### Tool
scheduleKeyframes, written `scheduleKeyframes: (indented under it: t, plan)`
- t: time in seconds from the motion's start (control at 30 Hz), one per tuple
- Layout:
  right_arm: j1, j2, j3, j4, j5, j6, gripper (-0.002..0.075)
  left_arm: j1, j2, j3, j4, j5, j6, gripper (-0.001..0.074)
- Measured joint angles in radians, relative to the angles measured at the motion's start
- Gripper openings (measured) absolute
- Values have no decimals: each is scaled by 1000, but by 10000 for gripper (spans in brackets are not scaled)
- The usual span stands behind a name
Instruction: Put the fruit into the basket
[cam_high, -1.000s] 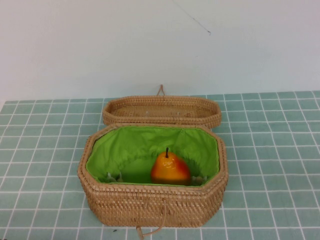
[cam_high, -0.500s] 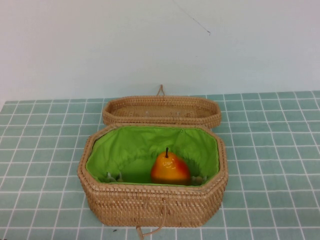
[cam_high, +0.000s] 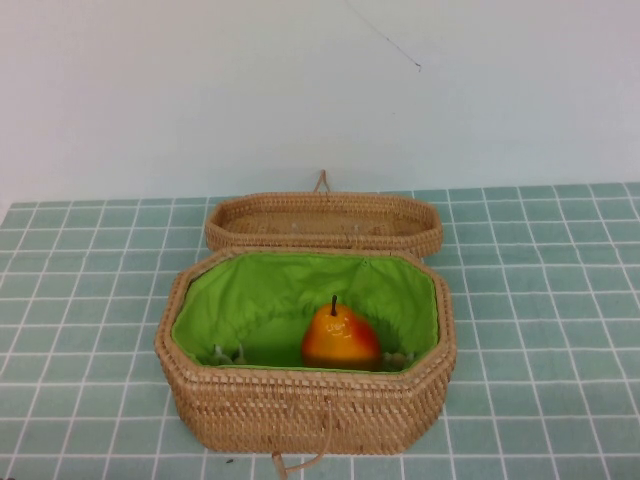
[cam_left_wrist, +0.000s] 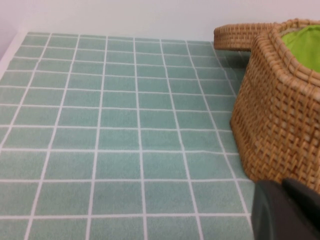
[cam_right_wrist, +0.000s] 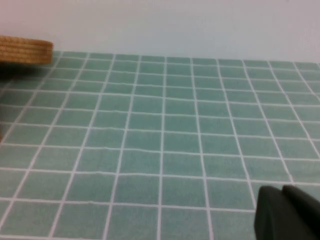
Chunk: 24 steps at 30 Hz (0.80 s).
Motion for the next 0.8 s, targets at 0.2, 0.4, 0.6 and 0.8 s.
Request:
scheduleKeyframes:
  t: [0.2,0.4,0.6,0.8]
  plan:
    - [-51,0,0,-51,18,9,-2,0,0,0,0,0,0,0]
    - [-98,0,0,-57,29,9,-2,0,0,0,0,0,0,0]
    - [-100,0,0,-58,29,9,-2,0,0,0,0,0,0,0]
    - [-100,0,0,-58,29,9,-2,0,0,0,0,0,0,0]
